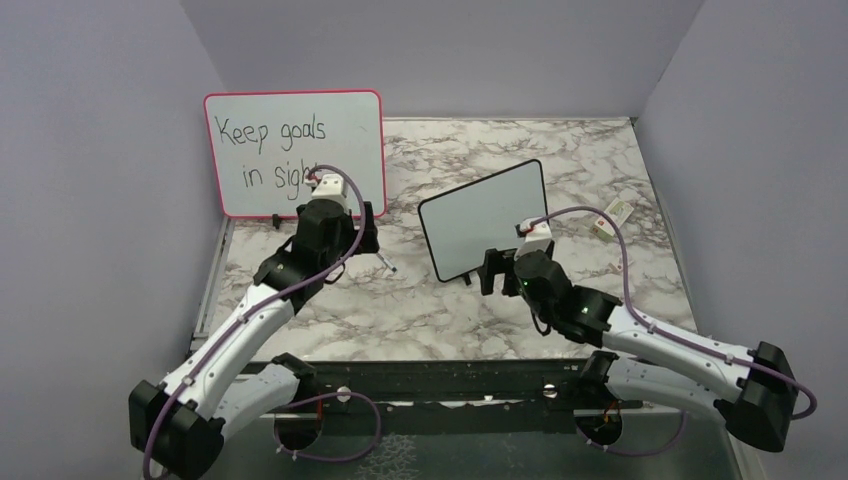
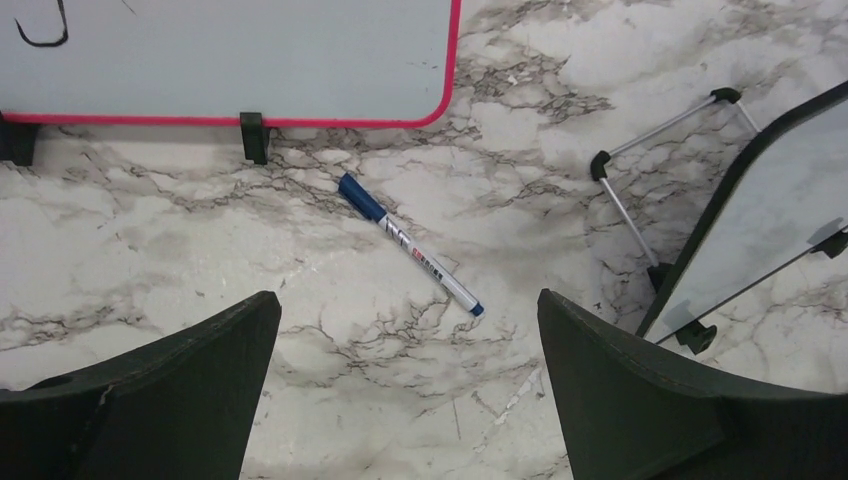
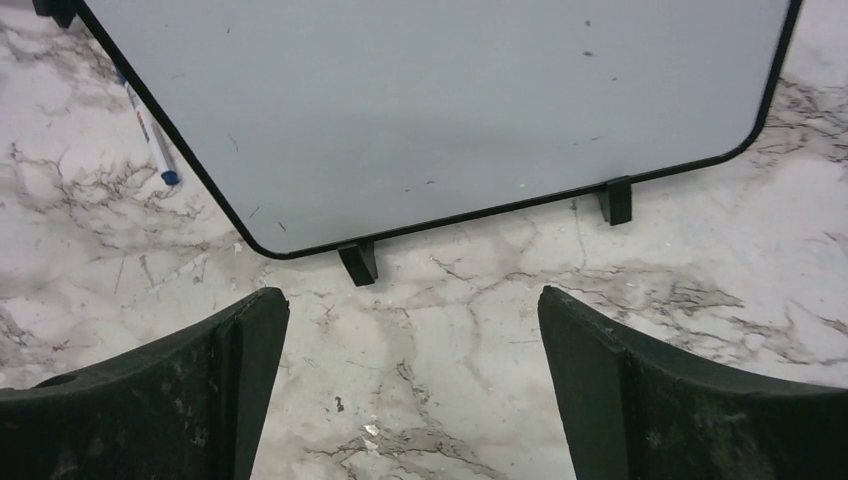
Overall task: Write a sentence on the whiteboard
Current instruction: Move the whiteboard to the center of the board.
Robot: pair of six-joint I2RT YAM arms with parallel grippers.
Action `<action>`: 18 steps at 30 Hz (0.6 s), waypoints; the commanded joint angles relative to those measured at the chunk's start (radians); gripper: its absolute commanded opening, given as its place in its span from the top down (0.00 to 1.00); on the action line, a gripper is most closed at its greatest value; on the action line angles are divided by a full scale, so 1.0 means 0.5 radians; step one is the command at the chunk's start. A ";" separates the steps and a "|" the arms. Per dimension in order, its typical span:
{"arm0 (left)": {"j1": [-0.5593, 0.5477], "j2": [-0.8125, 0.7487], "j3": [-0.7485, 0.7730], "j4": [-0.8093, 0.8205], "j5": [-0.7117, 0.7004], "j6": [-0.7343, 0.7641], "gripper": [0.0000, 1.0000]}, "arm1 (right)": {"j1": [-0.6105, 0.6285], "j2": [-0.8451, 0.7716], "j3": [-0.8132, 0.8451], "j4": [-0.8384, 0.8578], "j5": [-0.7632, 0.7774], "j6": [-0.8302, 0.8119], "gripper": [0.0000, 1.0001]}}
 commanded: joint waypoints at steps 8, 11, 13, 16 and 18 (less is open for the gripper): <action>0.090 0.619 0.419 -0.362 0.180 -0.386 0.01 | 0.010 -0.420 0.040 -0.316 0.378 -0.043 0.00; 0.154 0.735 0.436 -0.361 0.262 -0.462 0.01 | 0.009 -0.463 0.030 -0.302 0.423 -0.091 0.00; 0.207 0.852 0.458 -0.393 0.295 -0.562 0.01 | 0.010 -0.470 0.023 -0.285 0.448 -0.130 0.00; 0.228 1.021 0.503 -0.425 0.303 -0.664 0.03 | 0.009 -0.468 -0.001 -0.245 0.492 -0.166 0.00; 0.227 1.126 0.548 -0.445 0.304 -0.669 0.03 | 0.010 -0.468 -0.019 -0.213 0.498 -0.181 0.00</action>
